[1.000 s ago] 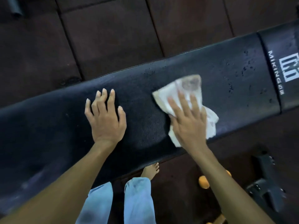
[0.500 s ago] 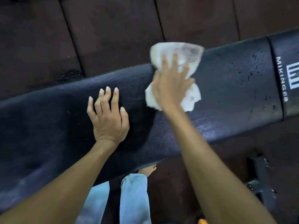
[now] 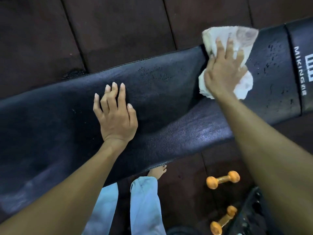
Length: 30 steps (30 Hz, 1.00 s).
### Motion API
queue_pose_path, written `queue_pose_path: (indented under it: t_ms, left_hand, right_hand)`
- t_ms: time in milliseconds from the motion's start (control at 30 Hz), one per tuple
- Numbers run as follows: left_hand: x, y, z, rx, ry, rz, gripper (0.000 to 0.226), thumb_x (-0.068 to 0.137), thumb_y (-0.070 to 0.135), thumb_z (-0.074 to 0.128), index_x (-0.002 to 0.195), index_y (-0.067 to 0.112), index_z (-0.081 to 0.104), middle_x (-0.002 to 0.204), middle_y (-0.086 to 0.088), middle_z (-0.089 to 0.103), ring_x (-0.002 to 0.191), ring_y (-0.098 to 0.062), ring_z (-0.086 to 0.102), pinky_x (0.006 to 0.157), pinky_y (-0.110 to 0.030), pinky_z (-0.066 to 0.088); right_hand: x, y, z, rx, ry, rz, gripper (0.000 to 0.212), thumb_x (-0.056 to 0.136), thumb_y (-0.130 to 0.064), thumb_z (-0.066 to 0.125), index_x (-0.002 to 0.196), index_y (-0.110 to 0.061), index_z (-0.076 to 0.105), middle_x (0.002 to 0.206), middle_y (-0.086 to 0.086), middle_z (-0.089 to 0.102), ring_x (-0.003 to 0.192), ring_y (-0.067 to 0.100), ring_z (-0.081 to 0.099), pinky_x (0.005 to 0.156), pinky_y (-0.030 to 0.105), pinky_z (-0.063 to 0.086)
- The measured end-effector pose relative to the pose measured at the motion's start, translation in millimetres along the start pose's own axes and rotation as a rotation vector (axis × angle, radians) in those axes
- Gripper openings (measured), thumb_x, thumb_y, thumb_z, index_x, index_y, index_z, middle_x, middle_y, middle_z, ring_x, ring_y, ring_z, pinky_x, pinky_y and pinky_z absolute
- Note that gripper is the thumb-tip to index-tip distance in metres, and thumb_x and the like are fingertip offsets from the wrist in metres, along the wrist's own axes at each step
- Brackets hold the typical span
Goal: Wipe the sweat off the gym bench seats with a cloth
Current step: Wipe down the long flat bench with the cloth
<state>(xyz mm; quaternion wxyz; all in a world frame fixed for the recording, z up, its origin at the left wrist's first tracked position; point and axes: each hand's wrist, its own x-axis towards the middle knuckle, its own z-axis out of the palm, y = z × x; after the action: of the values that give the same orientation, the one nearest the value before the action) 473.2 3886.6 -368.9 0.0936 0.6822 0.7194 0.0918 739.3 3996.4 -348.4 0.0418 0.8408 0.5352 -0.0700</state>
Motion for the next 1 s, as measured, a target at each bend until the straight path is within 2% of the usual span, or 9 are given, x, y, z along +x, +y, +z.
queue_pose_path:
  t_ms: [67,267,367,467,600,700,767,867,1000]
  left_hand:
    - [-1,1,0,-0.043,0.002,-0.032,0.061,0.093,0.024,0.035,0.148,0.001,0.023,0.150,-0.015,0.033,0.141,-0.026,0.026,0.120,-0.046,0.007]
    - [0,1,0,-0.062,0.047,-0.038,0.061,0.090,0.021,0.034,0.146,-0.003,0.026,0.150,-0.016,0.032,0.141,-0.026,0.027,0.120,-0.043,0.006]
    - [0,0,0,-0.047,0.036,-0.046,0.058,0.091,0.021,0.033,0.145,-0.001,0.032,0.151,-0.013,0.034,0.142,-0.024,0.027,0.120,-0.042,0.007]
    - [1,0,0,-0.039,0.024,-0.044,0.059,0.091,0.022,0.034,0.145,0.000,0.032,0.150,-0.012,0.034,0.142,-0.024,0.025,0.121,-0.042,0.006]
    - [-1,0,1,-0.006,0.005,-0.033,0.061,0.091,0.025,0.034,0.146,-0.001,0.030,0.151,-0.013,0.034,0.142,-0.024,0.023,0.120,-0.043,0.006]
    - [0,0,3,0.020,-0.001,-0.035,0.062,0.091,0.026,0.033,0.146,-0.001,0.029,0.150,-0.014,0.034,0.142,-0.024,0.023,0.120,-0.043,0.006]
    - [0,-1,3,0.021,-0.001,-0.037,0.061,0.090,0.025,0.033,0.146,-0.001,0.030,0.150,-0.013,0.034,0.142,-0.023,0.023,0.120,-0.043,0.006]
    - [1,0,2,0.006,-0.009,-0.044,0.060,0.091,0.024,0.032,0.146,0.000,0.030,0.150,-0.013,0.034,0.142,-0.023,0.023,0.120,-0.043,0.006]
    - [0,-1,1,0.007,-0.007,-0.031,0.059,0.092,0.025,0.028,0.146,-0.001,0.030,0.150,-0.014,0.035,0.141,-0.024,0.025,0.120,-0.045,0.008]
  right_hand:
    - [-19,-38,3,0.053,-0.007,0.100,0.050,0.104,-0.035,0.027,0.154,-0.033,0.022,0.164,0.000,0.016,0.147,0.034,0.014,0.111,0.057,0.021]
    - [-108,-112,23,0.096,-0.006,-0.296,0.047,0.102,-0.036,0.038,0.149,-0.032,0.037,0.158,0.002,0.032,0.142,0.038,0.029,0.105,0.057,0.028]
    - [-108,-78,32,0.073,0.093,-0.560,0.046,0.092,-0.029,0.051,0.138,-0.033,0.053,0.148,0.001,0.049,0.133,0.036,0.045,0.094,0.051,0.036]
    - [-77,25,34,-0.050,0.039,-0.851,0.055,0.088,-0.026,0.045,0.143,-0.033,0.041,0.151,0.003,0.045,0.138,0.033,0.034,0.095,0.049,0.036]
    - [-21,97,10,-0.124,0.072,-0.528,0.046,0.100,-0.033,0.037,0.145,-0.030,0.037,0.155,0.006,0.039,0.133,0.037,0.038,0.092,0.054,0.044]
    - [-18,34,4,0.024,0.080,-0.051,0.050,0.099,-0.042,0.034,0.148,-0.034,0.036,0.160,-0.003,0.027,0.139,0.036,0.029,0.103,0.053,0.030]
    - [-36,-25,8,0.129,0.021,0.034,0.051,0.100,-0.046,0.032,0.150,-0.036,0.035,0.161,-0.004,0.025,0.143,0.038,0.023,0.110,0.054,0.021]
    - [-85,-85,23,0.102,0.086,-0.456,0.043,0.100,-0.044,0.036,0.139,-0.035,0.052,0.153,-0.002,0.042,0.135,0.039,0.040,0.098,0.051,0.028]
    - [-98,-42,28,0.009,0.123,-0.886,0.036,0.103,-0.041,0.041,0.136,-0.037,0.054,0.149,-0.005,0.048,0.133,0.033,0.046,0.094,0.047,0.038]
